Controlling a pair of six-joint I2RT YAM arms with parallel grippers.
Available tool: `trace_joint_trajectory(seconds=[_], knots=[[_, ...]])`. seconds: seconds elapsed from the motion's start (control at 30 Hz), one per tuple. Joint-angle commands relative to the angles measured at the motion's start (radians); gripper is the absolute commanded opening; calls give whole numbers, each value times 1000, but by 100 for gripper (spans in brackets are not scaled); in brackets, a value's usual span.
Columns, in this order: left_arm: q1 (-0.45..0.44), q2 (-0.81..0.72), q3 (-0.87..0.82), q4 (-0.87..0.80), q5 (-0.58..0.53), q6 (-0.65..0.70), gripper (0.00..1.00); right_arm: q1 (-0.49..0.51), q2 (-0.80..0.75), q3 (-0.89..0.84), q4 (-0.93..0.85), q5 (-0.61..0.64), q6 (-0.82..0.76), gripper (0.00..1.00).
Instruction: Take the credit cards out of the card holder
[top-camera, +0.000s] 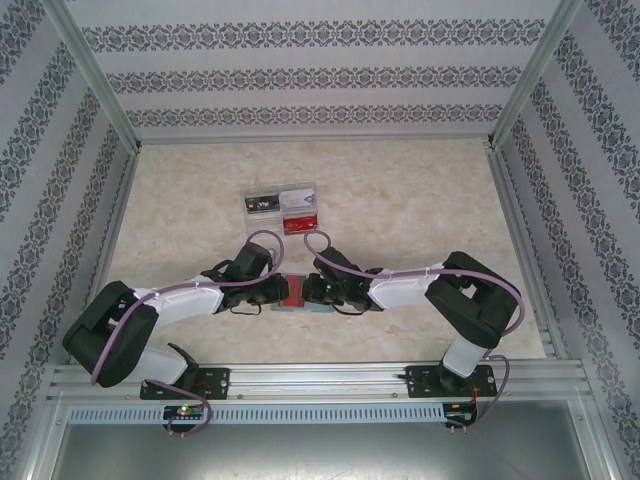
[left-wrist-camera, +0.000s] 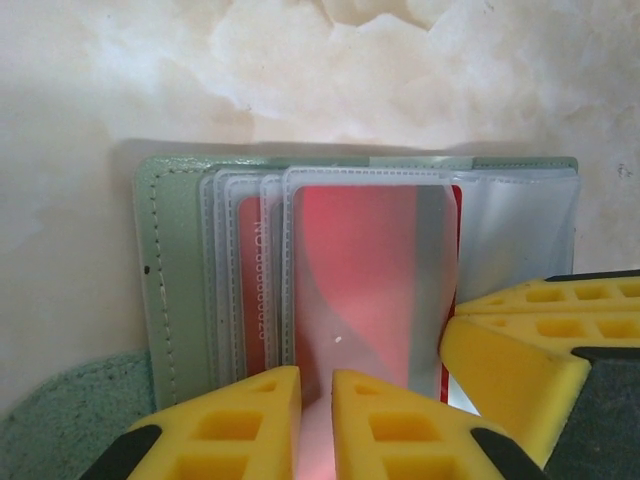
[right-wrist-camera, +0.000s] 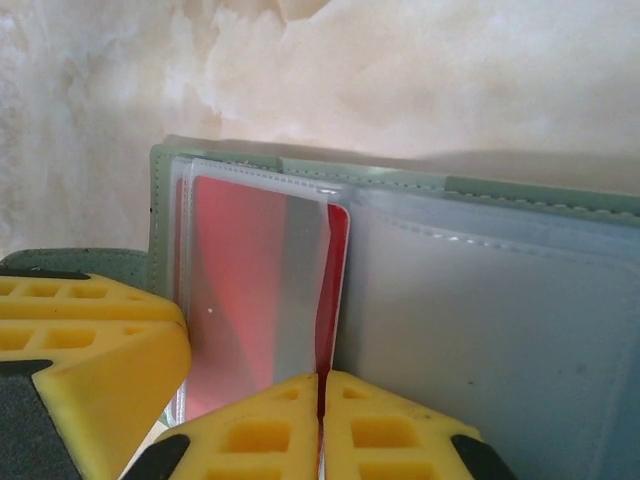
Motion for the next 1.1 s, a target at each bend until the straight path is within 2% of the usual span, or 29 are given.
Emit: trace_joint_trajectory(seconds=[0.0,0.07,0.13,0.2,1.07], knots=[[9,-5,-19,-19,-8,-13,13,4,-4,-9,26,-10,9,9],[8,-5,-14,-37,-23,-15,9,3,-20,-19,18,-2,7,7],[9,-2,-11,-50,-37,-19,4,1,-27,-28,18,-1,5,0],[9,3,-7,-63,-51,-22,0,-5,-33,-38,18,1,4,0],[9,8,-4,-83,-68,-27,0,-68,-146,-139,-15,-7,-13,0]])
